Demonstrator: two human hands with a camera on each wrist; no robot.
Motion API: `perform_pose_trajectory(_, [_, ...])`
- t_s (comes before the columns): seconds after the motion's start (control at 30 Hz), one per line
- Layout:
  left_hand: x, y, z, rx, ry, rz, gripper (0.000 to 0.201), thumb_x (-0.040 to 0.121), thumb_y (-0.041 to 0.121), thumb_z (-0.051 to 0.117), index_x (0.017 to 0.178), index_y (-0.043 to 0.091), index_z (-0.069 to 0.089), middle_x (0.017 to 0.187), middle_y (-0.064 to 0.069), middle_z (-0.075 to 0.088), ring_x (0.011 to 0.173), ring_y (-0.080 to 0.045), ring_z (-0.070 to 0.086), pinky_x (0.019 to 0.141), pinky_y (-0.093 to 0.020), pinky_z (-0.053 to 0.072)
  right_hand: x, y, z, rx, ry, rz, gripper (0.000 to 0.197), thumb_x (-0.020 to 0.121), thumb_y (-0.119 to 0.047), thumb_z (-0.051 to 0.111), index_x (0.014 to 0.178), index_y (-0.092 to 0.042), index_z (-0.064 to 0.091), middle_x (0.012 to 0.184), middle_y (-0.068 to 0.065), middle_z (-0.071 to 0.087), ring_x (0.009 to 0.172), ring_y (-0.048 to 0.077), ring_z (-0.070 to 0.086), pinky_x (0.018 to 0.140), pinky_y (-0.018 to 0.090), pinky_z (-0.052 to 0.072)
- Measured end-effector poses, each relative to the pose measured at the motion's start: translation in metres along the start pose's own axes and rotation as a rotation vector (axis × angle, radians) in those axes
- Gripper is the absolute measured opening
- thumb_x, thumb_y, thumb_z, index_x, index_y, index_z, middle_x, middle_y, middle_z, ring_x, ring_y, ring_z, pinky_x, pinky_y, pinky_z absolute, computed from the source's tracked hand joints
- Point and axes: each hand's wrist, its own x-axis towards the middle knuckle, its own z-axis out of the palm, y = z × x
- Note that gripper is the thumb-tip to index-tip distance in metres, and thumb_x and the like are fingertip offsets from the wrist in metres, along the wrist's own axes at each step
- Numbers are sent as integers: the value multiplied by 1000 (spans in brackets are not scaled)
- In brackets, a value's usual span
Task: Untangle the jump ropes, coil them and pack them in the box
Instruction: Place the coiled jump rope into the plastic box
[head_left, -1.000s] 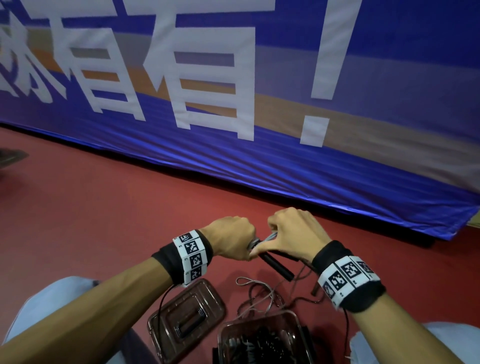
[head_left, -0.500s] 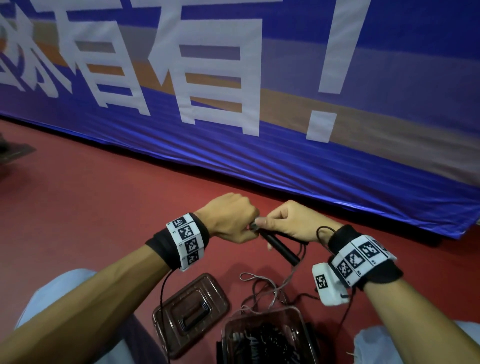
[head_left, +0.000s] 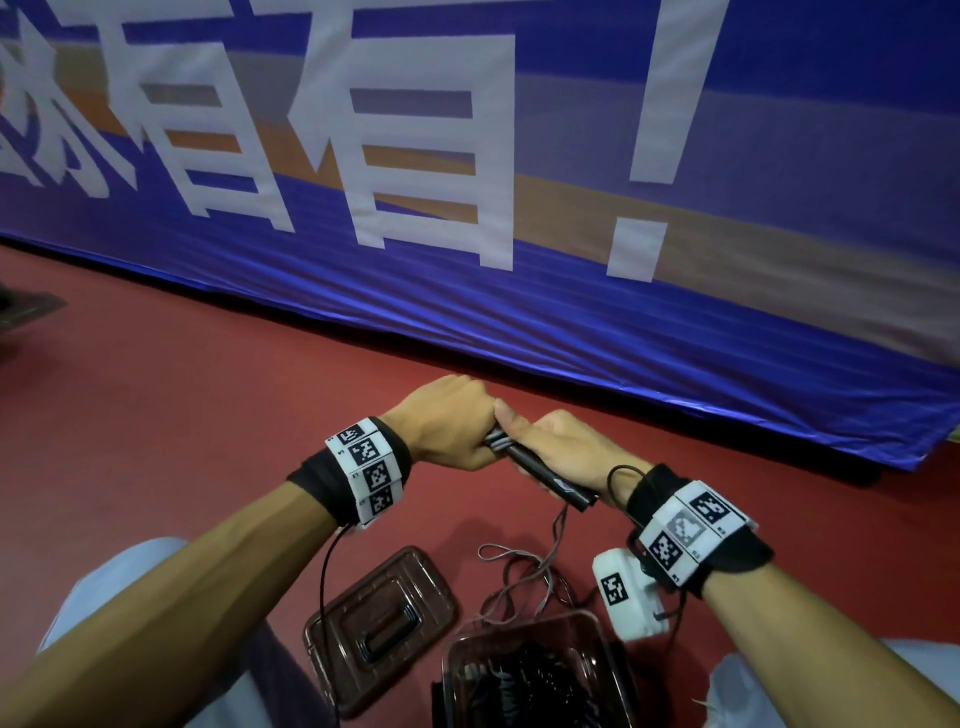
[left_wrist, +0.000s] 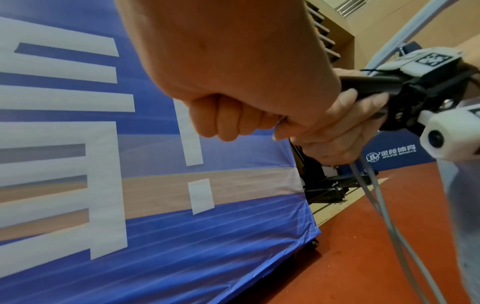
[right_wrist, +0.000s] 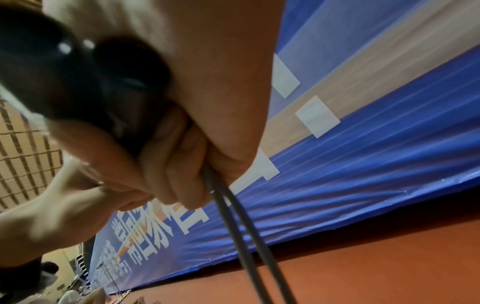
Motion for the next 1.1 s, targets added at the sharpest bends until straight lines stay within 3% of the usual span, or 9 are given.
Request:
perform_pose_trajectory(0.2, [-6, 4, -7, -201, 170, 72, 30, 81, 44, 45, 63, 20, 45, 51, -1, 57, 41, -27, 50, 47, -22, 30, -11, -3, -10, 373, -166, -38, 69, 83, -72, 42, 73, -7, 62, 59, 5, 59, 42, 10, 51, 44, 20, 42])
perform_pose_trajectory(0.3, [-8, 5, -18, -367, 247, 18, 24, 77, 38, 50, 60, 23, 44, 49, 10, 45, 41, -14, 38, 44, -17, 24, -17, -5, -9, 764, -226, -75, 54, 92, -57, 38, 83, -6, 53, 53, -2, 56, 40, 7, 43, 52, 24, 27])
perform_pose_trajectory(0.43, [-8, 4, -25, -458, 300, -55, 26, 75, 33, 50, 59, 12, 48, 49, 7, 46, 43, -18, 42, 44, -29, 32, -14, -7, 0, 945, -263, -145, 51, 98, -52, 38, 80, -7, 53, 49, -1, 47, 44, 7, 34, 50, 23, 21])
perform_pose_trajectory(0.57, [-9, 6, -20, -466, 269, -89, 27, 78, 30, 50, 60, 9, 52, 51, 3, 50, 44, -20, 44, 44, -32, 35, -5, -3, 15, 782, -82, -194, 55, 98, -59, 39, 64, -16, 45, 50, 2, 37, 48, 13, 22, 53, 30, 17])
perform_pose_trajectory(0.7, [-9, 4, -16, -478, 274, -190, 34, 81, 36, 49, 60, 9, 51, 51, 0, 49, 45, -21, 43, 45, -32, 32, 6, -4, 27, 628, 146, -88, 68, 97, -69, 34, 48, -22, 38, 45, 2, 26, 44, 14, 18, 50, 31, 12])
perform_pose_trajectory(0.8, [-5, -1, -9, -468, 225, -328, 31, 76, 37, 50, 58, 12, 48, 51, -1, 49, 47, -24, 44, 48, -30, 29, 14, -4, 39, 572, 273, -24, 65, 104, -58, 38, 52, -19, 38, 43, 1, 28, 39, 13, 22, 45, 20, 17])
perform_pose_trajectory(0.9, [-1, -6, 3, -435, 83, -494, 29, 77, 36, 56, 61, 12, 52, 55, -2, 54, 51, -26, 53, 49, -30, 36, 20, 3, 47, 328, 337, 1, 59, 108, -47, 37, 58, -19, 49, 43, -4, 44, 37, 12, 36, 46, 23, 28])
perform_pose_trajectory(1.0, [3, -5, 12, -301, -2, -567, 26, 83, 36, 57, 70, 13, 54, 67, -3, 55, 64, -35, 58, 56, -32, 37, 18, 7, 50, -53, 318, -85, 43, 108, -26, 41, 74, -20, 66, 62, -7, 62, 55, 8, 54, 62, 26, 39])
perform_pose_trajectory(1.1, [2, 2, 25, -200, -124, -563, 24, 88, 32, 57, 74, 13, 51, 80, -12, 63, 74, -39, 62, 61, -34, 40, 2, 7, 46, -382, 268, -187, 26, 102, -14, 46, 92, -13, 70, 86, 3, 71, 80, 22, 66, 70, 31, 45])
